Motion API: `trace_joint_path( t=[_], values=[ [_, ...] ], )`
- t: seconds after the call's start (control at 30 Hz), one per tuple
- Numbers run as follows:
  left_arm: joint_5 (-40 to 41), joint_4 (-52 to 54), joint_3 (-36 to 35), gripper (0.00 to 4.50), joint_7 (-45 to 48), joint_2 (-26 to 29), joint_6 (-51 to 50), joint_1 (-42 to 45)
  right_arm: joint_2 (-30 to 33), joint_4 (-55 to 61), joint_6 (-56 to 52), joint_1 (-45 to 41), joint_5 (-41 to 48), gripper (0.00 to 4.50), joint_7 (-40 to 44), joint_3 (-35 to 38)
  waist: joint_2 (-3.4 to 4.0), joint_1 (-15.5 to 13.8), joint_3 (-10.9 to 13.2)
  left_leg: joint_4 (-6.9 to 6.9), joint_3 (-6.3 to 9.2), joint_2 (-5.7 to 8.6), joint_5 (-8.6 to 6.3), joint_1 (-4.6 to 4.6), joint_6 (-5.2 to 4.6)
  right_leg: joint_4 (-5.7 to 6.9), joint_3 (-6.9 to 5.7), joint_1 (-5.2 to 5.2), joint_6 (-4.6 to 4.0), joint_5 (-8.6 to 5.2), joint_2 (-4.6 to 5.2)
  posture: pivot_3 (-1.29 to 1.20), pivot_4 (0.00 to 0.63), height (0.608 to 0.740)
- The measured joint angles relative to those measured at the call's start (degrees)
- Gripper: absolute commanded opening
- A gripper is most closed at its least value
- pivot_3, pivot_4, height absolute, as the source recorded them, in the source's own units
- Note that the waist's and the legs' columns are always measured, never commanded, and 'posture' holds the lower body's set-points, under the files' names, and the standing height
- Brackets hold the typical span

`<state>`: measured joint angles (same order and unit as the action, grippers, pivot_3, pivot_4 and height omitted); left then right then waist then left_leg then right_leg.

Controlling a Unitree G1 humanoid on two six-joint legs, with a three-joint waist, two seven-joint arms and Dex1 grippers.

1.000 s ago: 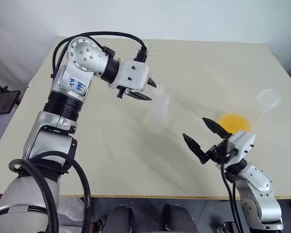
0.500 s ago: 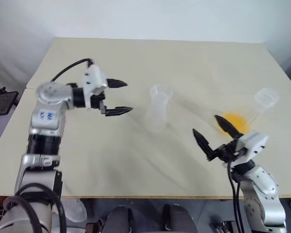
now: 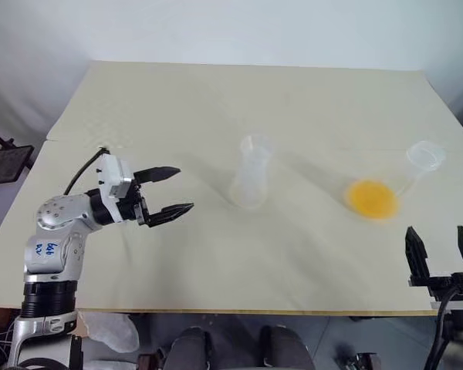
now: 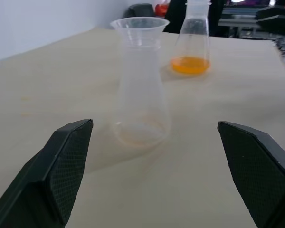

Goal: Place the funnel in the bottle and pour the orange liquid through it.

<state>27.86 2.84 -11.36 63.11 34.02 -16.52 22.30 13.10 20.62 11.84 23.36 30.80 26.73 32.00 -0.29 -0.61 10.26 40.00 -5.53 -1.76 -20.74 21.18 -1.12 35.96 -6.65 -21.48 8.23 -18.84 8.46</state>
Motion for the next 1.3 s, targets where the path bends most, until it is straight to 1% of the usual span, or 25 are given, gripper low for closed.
trace_joint_path(
  t=[0.1,0.17,0.27,0.37,0.47,0.6,0.7,1.0,1.1,1.13,1.2,1.23,1.3],
  values=[
    [1.12,1.65,0.78,4.48,-0.47,-0.06,-1.76,-0.16,1.41,-1.97,-1.53,-3.68,1.03,4.5,-0.98,0.06,0.05,0.9,-0.03,-0.02,-0.06,-0.03,0.01,-0.04,0.01,0.01,0.06,-0.01,-0.02,-0.01,-0.02,0.0,0.15,0.74],
    [1.35,3.04,1.46,4.48,-0.19,0.78,-2.98,-1.14,3.59,-3.55,-3.26,-8.52,1.69,4.5,-2.49,0.15,0.11,1.41,-0.04,-0.04,-0.1,-0.04,0.01,-0.07,0.02,0.02,0.11,-0.05,-0.02,-0.01,-0.03,0.0,0.15,0.74],
    [1.49,3.91,1.74,4.48,-0.12,0.99,-3.6,-2.72,7.41,-5.73,-6.56,-15.2,2.06,4.5,-4.05,-0.08,0.25,1.37,-0.09,-0.05,-0.08,-0.05,0.01,-0.06,0.02,0.03,0.1,-0.06,-0.04,-0.02,-0.03,0.0,0.15,0.74],
    [1.74,5.49,1.8,4.48,-0.92,0.97,-4.38,-3.7,10.48,-8.36,-10.5,-20.11,2.01,4.5,-4.6,-0.6,0.25,1.04,-0.08,-0.02,-0.08,-0.02,0.0,-0.01,0.0,0.01,0.12,-0.06,-0.03,-0.02,0.0,0.0,0.15,0.74],
    [2.21,7.5,1.57,4.48,-1.86,0.97,-4.75,-4.95,12.65,-12.35,-14.52,-25.34,1.82,4.5,-5.3,-2.02,0.25,0.68,-0.08,0.0,-0.07,-0.01,0.0,0.0,-0.01,0.02,0.14,-0.05,-0.03,-0.01,0.03,0.0,0.15,0.74],
    [2.63,9.25,1.22,4.48,-3.44,0.91,-5.1,-6.12,13.83,-17.22,-17.82,-31.73,1.72,4.5,-5.66,-3.16,0.25,0.74,-0.08,-0.01,-0.06,-0.01,0.0,0.01,-0.01,0.02,0.13,-0.06,-0.03,-0.01,0.02,0.0,0.15,0.74],
    [2.73,10.76,0.97,4.48,-4.63,0.9,-5.08,-7.34,14.34,-21.35,-18.09,-36.73,0.42,4.5,-5.6,-4.42,0.25,0.86,-0.08,-0.02,-0.07,-0.02,0.0,0.01,-0.01,0.01,0.1,-0.07,-0.03,-0.01,0.0,0.0,0.15,0.74],
    [3.22,13.37,0.11,4.48,-7.63,0.89,-4.44,-9.17,14.36,-31.58,-16.51,-45.39,-2.6,4.5,-4.09,-5.93,0.26,0.88,-0.08,-0.04,-0.06,-0.03,0.01,0.04,0.0,0.01,0.08,-0.08,-0.03,-0.01,0.0,0.0,0.15,0.74],
    [3.23,14.0,0.1,4.5,-8.19,0.9,-4.15,-9.56,14.35,-32.42,-15.76,-46.32,-2.67,3.86,-3.24,-6.59,0.26,0.86,-0.08,-0.03,-0.06,-0.02,0.01,0.04,-0.01,0.0,0.08,-0.08,-0.03,-0.01,0.0,0.0,0.15,0.74],
    [3.24,14.25,0.1,4.5,-8.3,0.9,-4.05,-9.65,14.35,-32.48,-15.72,-46.47,-2.67,3.59,-3.1,-6.77,0.26,0.84,-0.08,-0.03,-0.06,-0.02,0.01,0.04,0.0,0.0,0.09,-0.08,-0.03,-0.01,0.01,0.0,0.15,0.74],
    [3.26,14.53,0.07,4.5,-8.5,0.9,-3.98,-9.91,14.34,-32.57,-15.7,-46.59,-2.74,2.87,-2.93,-6.78,0.26,0.83,-0.08,-0.03,-0.05,-0.03,0.01,0.04,0.0,0.0,0.08,-0.08,-0.03,-0.01,0.0,0.0,0.15,0.74],
    [3.26,14.63,-0.04,4.5,-8.61,0.92,-3.97,-10.3,14.34,-32.56,-15.69,-46.68,-2.85,2.61,-2.96,-6.71,0.26,0.87,-0.08,-0.03,-0.06,-0.03,0.01,0.04,0.0,0.0,0.08,-0.08,-0.03,-0.01,0.0,0.0,0.15,0.74],
    [3.26,14.67,-0.05,4.5,-8.73,0.92,-3.97,-10.64,14.34,-32.47,-15.7,-46.74,-2.86,2.55,-2.82,-6.79,0.26,0.89,-0.08,-0.04,-0.06,-0.04,0.01,0.04,0.0,0.0,0.08,-0.08,-0.03,-0.01,0.0,0.0,0.15,0.74]
  ],
)
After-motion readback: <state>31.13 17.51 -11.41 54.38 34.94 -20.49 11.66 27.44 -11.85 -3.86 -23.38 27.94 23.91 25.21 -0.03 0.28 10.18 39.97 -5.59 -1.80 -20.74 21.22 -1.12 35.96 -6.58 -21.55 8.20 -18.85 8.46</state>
